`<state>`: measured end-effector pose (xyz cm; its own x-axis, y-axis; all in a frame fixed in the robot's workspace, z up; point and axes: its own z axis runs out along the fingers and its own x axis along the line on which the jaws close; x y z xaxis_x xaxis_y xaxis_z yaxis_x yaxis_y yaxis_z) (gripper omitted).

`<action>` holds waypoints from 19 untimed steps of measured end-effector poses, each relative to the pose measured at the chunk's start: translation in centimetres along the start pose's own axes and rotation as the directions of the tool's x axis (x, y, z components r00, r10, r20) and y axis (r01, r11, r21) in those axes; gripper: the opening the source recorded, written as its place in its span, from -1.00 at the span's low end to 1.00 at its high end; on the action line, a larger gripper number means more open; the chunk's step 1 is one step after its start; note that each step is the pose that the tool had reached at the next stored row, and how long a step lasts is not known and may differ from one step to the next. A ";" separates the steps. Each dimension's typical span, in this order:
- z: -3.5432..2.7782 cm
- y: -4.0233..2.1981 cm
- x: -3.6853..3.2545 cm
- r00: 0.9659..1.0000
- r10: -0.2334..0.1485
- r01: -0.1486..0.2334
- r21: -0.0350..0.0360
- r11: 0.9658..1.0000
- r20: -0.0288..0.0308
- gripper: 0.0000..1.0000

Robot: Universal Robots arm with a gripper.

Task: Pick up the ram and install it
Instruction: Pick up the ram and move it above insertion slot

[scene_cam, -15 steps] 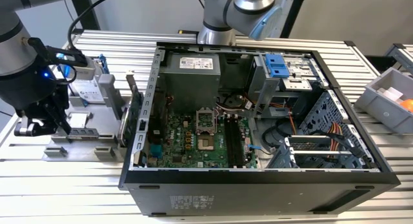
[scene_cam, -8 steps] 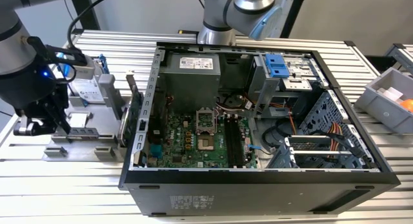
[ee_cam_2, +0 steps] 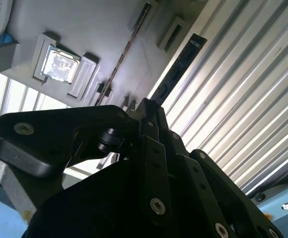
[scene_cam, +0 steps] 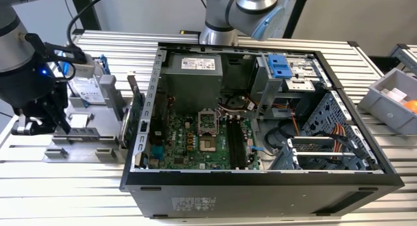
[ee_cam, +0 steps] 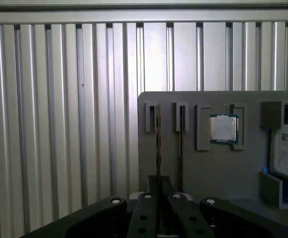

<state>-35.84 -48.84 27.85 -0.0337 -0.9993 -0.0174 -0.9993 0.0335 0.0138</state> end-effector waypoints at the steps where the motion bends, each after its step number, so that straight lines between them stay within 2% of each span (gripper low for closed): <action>1: -0.09 0.00 0.00 1.000 0.000 0.000 0.000 1.000 0.000 -1.00; 6: -0.54 0.01 -0.01 1.000 0.000 0.000 0.000 1.000 0.000 -1.00; 13: -0.65 0.01 -0.01 1.000 0.000 0.000 0.000 1.000 0.000 -1.00; 19: -1.34 0.02 -0.02 1.000 0.000 0.000 0.000 1.000 0.000 -1.00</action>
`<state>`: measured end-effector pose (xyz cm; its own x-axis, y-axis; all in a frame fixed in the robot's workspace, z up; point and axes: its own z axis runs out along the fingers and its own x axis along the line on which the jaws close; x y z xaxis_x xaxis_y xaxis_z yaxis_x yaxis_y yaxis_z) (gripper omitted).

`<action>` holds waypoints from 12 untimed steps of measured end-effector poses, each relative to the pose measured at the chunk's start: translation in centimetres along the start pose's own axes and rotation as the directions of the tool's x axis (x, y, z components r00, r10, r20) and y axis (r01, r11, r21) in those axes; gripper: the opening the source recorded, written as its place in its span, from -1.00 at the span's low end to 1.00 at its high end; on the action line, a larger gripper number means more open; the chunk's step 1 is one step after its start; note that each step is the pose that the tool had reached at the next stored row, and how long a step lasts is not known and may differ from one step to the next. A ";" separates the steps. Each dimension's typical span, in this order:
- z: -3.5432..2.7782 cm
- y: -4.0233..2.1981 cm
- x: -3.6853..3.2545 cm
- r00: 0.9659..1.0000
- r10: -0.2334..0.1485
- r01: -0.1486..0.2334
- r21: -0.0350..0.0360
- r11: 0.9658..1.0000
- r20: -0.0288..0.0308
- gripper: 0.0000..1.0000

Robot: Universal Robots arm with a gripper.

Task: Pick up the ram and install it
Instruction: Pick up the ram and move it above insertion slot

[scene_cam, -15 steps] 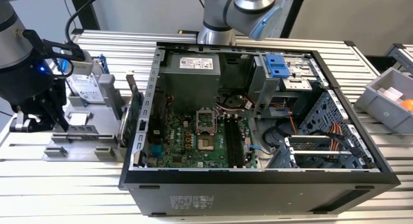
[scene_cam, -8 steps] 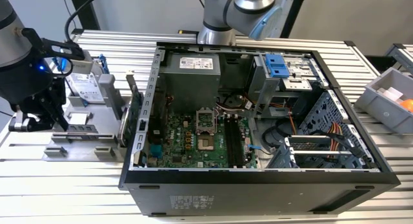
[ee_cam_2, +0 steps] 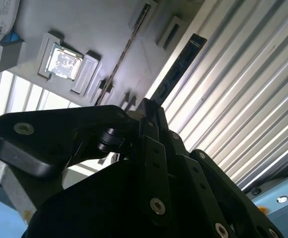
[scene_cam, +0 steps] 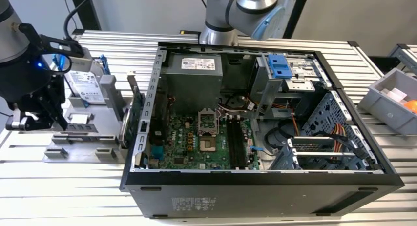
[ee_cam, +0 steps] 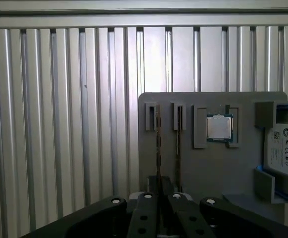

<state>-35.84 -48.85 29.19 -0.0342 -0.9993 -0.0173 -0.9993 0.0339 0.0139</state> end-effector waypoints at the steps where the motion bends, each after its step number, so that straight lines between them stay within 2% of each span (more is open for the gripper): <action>1: -0.06 0.00 0.00 1.000 0.000 0.000 0.000 1.000 0.000 -1.00; 12: -0.11 0.01 0.00 1.000 0.000 0.000 0.001 1.000 0.005 -1.00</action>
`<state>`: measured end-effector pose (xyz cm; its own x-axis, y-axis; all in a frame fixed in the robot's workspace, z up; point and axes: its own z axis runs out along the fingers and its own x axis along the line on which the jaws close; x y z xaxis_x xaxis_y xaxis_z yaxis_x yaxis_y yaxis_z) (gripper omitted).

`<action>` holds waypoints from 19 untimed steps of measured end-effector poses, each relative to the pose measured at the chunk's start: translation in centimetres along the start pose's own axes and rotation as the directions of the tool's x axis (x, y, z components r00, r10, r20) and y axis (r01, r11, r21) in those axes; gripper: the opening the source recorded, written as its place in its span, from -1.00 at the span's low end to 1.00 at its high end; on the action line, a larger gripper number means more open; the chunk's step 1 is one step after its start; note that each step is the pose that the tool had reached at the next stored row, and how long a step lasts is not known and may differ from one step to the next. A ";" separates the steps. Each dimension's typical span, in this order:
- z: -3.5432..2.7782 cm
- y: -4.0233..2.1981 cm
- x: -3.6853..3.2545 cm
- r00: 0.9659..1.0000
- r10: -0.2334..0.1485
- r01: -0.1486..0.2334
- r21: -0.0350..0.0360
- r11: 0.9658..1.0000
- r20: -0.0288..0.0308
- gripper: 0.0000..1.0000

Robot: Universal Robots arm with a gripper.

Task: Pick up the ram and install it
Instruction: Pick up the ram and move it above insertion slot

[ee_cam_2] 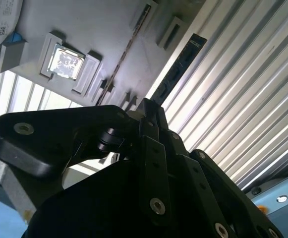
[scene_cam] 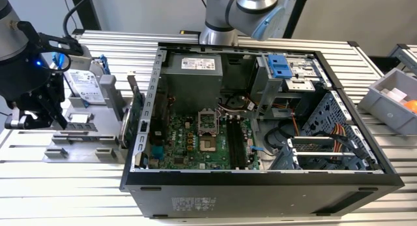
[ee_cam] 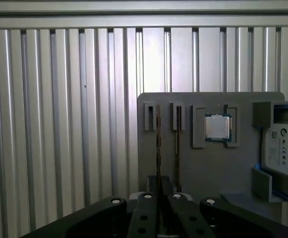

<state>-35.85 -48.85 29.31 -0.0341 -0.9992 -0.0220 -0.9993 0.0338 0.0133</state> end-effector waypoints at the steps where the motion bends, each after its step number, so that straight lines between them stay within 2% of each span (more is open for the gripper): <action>1: 0.00 0.00 0.00 1.000 0.000 0.000 0.000 1.000 0.000 -1.00; 10: -0.04 0.01 0.00 1.000 0.000 0.000 0.000 1.000 0.004 -1.00; 14: -0.41 0.01 -0.01 1.000 0.000 0.000 0.000 1.000 0.004 -1.00; 19: -1.18 0.02 -0.03 1.000 0.000 0.000 0.000 1.000 0.004 -1.00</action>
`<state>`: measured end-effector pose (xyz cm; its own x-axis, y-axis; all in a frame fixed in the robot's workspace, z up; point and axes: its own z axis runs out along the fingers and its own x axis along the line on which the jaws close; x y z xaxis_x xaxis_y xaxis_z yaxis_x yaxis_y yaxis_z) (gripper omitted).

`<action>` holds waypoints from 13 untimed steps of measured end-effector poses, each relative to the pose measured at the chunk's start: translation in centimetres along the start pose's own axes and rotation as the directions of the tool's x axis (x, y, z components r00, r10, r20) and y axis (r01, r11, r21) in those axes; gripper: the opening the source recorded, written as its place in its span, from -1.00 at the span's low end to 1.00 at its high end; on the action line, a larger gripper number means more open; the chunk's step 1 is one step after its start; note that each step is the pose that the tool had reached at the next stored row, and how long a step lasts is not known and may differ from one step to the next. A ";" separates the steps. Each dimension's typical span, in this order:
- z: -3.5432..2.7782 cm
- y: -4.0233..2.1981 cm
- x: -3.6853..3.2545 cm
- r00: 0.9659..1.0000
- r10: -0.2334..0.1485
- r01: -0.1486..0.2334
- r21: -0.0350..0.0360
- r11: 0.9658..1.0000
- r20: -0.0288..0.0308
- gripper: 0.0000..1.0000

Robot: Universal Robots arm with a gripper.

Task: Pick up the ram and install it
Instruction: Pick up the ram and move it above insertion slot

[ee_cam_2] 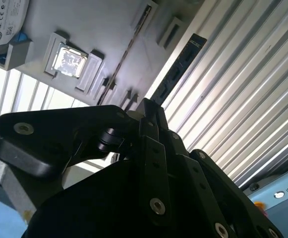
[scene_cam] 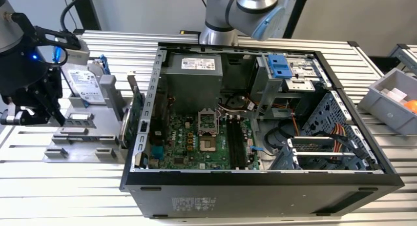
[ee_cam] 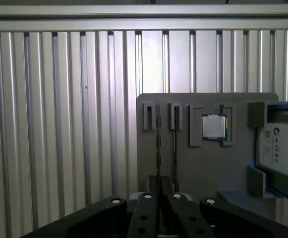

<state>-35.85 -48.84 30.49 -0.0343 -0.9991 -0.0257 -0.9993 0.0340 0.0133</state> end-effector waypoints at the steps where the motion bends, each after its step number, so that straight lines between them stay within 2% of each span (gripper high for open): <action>1: -0.15 0.00 0.00 1.000 0.000 0.000 0.000 1.000 0.000 -1.00; 9: -1.07 0.01 -0.03 1.000 0.000 0.000 0.000 1.000 0.000 -1.00; 13: -1.33 0.02 -0.03 1.000 0.000 0.000 0.000 1.000 0.000 -1.00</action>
<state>-35.85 -48.84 31.82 -0.0343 -0.9991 -0.0258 -0.9993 0.0340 0.0131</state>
